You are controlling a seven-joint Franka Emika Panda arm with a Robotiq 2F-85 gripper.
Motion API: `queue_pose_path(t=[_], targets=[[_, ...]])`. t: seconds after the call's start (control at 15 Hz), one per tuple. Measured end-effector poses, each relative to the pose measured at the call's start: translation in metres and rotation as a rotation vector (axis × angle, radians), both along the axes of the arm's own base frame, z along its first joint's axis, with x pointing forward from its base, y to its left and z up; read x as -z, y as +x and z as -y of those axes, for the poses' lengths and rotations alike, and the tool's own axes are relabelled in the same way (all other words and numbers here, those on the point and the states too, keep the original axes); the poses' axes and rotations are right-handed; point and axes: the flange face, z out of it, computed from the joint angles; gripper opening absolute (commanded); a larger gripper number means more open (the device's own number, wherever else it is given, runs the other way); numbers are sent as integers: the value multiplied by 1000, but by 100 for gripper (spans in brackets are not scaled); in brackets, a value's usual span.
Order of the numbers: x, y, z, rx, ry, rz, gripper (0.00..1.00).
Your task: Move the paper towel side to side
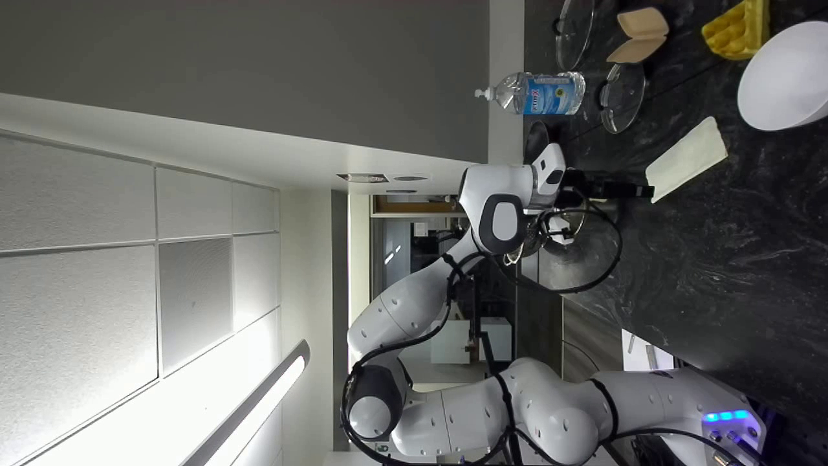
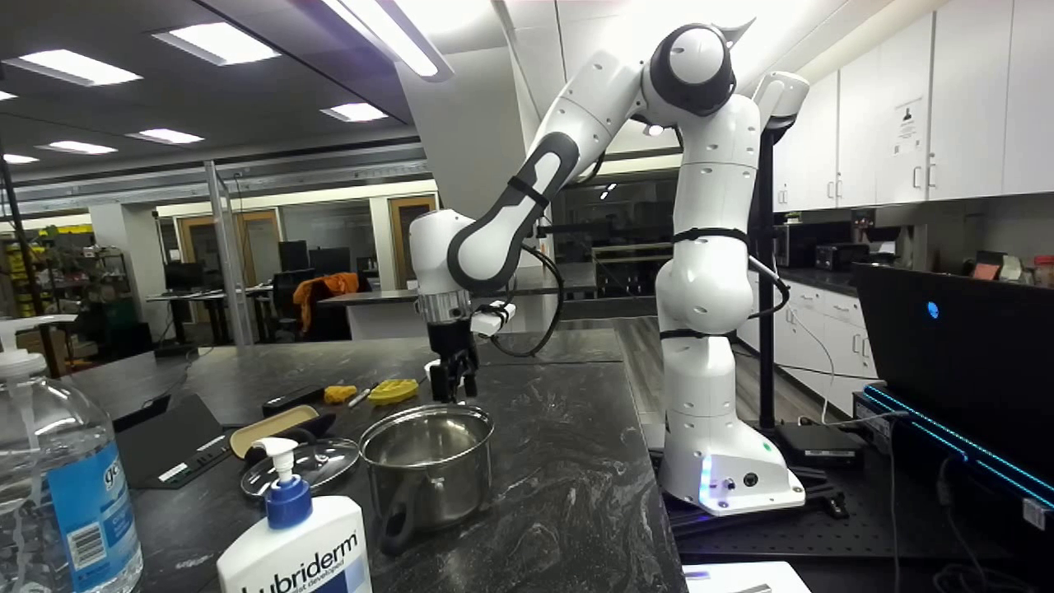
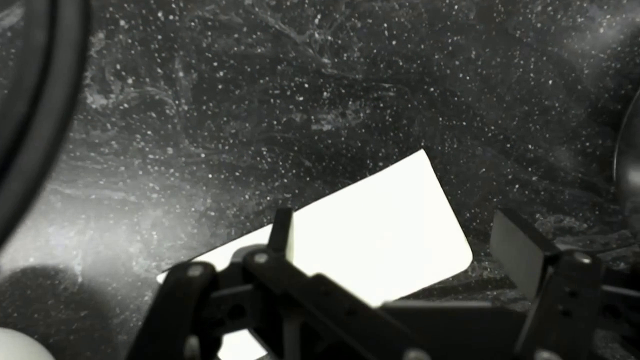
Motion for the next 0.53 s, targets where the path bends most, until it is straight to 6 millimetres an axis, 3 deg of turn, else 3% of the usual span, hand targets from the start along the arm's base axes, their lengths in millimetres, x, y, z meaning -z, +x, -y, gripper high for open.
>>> queue_pose_path(t=[0.53], targets=[[11,-8,-4,27,5,98,100]])
